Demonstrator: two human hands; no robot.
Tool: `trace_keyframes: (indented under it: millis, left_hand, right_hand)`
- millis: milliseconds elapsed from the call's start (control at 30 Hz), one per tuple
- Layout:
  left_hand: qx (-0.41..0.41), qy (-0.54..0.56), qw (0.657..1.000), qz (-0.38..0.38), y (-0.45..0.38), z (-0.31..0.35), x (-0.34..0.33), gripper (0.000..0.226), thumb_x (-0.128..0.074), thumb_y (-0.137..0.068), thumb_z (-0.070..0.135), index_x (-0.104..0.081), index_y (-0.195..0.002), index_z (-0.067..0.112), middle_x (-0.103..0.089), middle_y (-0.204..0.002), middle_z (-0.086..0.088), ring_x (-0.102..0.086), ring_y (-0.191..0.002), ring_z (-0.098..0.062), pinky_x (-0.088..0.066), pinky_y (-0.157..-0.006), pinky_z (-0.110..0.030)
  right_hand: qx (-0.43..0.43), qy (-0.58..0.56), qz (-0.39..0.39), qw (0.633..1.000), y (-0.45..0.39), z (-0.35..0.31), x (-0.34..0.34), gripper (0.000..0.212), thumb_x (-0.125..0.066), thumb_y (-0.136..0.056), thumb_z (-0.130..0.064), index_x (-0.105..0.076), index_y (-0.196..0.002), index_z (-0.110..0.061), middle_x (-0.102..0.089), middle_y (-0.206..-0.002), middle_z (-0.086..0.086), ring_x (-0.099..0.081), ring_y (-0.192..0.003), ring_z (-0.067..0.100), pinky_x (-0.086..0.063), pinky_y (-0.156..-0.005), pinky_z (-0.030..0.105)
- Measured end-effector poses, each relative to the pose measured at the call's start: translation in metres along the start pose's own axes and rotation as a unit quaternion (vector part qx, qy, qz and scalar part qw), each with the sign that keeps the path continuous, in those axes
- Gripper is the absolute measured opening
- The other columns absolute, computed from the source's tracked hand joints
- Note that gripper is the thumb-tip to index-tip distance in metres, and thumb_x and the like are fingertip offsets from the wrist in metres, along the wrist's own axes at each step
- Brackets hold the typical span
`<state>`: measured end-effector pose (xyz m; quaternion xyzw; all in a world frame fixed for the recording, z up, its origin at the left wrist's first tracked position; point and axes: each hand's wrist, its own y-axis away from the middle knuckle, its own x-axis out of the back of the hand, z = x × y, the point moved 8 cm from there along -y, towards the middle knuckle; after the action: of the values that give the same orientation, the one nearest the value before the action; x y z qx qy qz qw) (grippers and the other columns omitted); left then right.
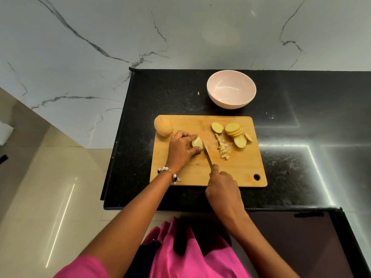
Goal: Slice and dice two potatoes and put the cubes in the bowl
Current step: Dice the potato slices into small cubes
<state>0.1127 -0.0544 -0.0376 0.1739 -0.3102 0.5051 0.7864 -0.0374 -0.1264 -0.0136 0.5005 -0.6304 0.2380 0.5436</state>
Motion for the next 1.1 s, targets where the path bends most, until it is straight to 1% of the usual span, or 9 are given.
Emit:
trace_keyframes:
  millis: [100,267,367,467,600,733,900,967,1100]
  left_hand:
    - [0.004,0.009,1.000,-0.006,0.000,-0.001,-0.001,0.054,-0.078,-0.073,0.028,-0.062,-0.122,0.014,-0.051,-0.104,0.002,-0.044,-0.094,-0.009,-0.037,-0.084,-0.017]
    - [0.011,0.012,1.000,-0.011,0.000,-0.006,-0.001,0.053,-0.077,-0.073,0.028,-0.062,-0.123,0.017,-0.052,-0.106,0.002,-0.046,-0.096,-0.010,-0.040,-0.087,-0.019]
    - [0.012,0.014,1.000,-0.014,0.000,-0.007,-0.002,0.056,-0.078,-0.073,0.028,-0.060,-0.126,0.020,-0.050,-0.105,0.005,-0.048,-0.097,-0.013,-0.043,-0.091,-0.027]
    - [-0.028,0.005,0.999,-0.025,0.000,-0.002,-0.004,0.065,-0.076,-0.075,0.027,-0.051,-0.134,0.028,-0.049,-0.105,0.003,-0.049,-0.098,-0.016,-0.042,-0.091,-0.029]
    - [-0.127,-0.069,0.988,-0.056,-0.003,0.008,-0.007,0.041,-0.071,-0.081,0.027,-0.063,-0.120,0.032,-0.052,-0.112,-0.001,-0.047,-0.099,-0.020,-0.039,-0.086,-0.027]
    - [-0.152,-0.104,0.979,-0.084,-0.008,0.009,-0.010,0.031,-0.070,-0.082,0.029,-0.068,-0.113,0.031,-0.053,-0.113,0.002,-0.047,-0.100,-0.017,-0.035,-0.083,-0.021]
    - [-0.140,-0.102,0.981,-0.081,-0.008,0.010,-0.010,0.032,-0.070,-0.082,0.029,-0.067,-0.114,0.031,-0.054,-0.114,0.004,-0.046,-0.100,-0.014,-0.035,-0.084,-0.021]
    - [-0.119,-0.088,0.986,-0.077,-0.009,0.009,-0.009,0.038,-0.072,-0.079,0.027,-0.066,-0.116,0.027,-0.055,-0.115,0.004,-0.047,-0.102,-0.015,-0.039,-0.085,-0.024]
    - [-0.072,-0.064,0.994,-0.054,-0.010,0.004,-0.006,0.058,-0.076,-0.074,0.033,-0.059,-0.127,0.017,-0.058,-0.117,-0.001,-0.051,-0.106,-0.018,-0.042,-0.088,-0.028]
  right_hand:
    - [0.007,-0.006,0.025,1.000,-0.016,-0.003,0.010,0.054,-0.033,-0.094,-0.006,-0.022,-0.147,-0.005,-0.056,-0.110,0.016,-0.056,-0.096,0.035,-0.033,-0.067,0.034]
    - [0.014,-0.002,0.017,1.000,-0.029,-0.003,0.005,0.053,-0.034,-0.095,-0.007,-0.023,-0.147,-0.006,-0.056,-0.112,0.017,-0.055,-0.098,0.036,-0.033,-0.068,0.034]
    - [0.022,0.000,0.016,1.000,-0.028,-0.004,0.002,0.055,-0.034,-0.094,-0.007,-0.022,-0.148,-0.007,-0.056,-0.113,0.017,-0.055,-0.098,0.036,-0.034,-0.068,0.035]
    - [0.027,0.015,0.010,0.999,-0.023,-0.004,0.000,0.054,-0.032,-0.096,-0.009,-0.018,-0.148,-0.008,-0.054,-0.118,0.016,-0.056,-0.100,0.035,-0.039,-0.071,0.036]
    - [0.031,0.023,0.005,0.999,-0.021,-0.002,0.002,0.051,-0.030,-0.099,-0.011,-0.018,-0.148,-0.009,-0.052,-0.119,0.016,-0.056,-0.100,0.036,-0.039,-0.070,0.037]
    - [0.033,0.004,-0.011,0.999,-0.018,0.003,0.006,0.046,-0.034,-0.099,-0.015,-0.027,-0.144,-0.010,-0.055,-0.112,0.016,-0.056,-0.097,0.035,-0.035,-0.067,0.035]
    - [0.028,-0.037,-0.033,0.998,-0.005,0.016,0.032,0.029,-0.040,-0.097,-0.022,-0.052,-0.122,-0.012,-0.061,-0.101,0.014,-0.059,-0.090,0.035,-0.041,-0.065,0.034]
    - [0.019,-0.064,-0.015,0.998,-0.003,0.021,0.046,0.028,-0.041,-0.096,-0.022,-0.056,-0.119,-0.013,-0.063,-0.099,0.014,-0.060,-0.088,0.035,-0.042,-0.065,0.034]
    - [-0.011,-0.087,0.007,0.996,-0.012,0.022,0.043,0.021,-0.041,-0.096,-0.020,-0.056,-0.107,-0.011,-0.063,-0.091,0.014,-0.059,-0.081,0.037,-0.035,-0.059,0.031]
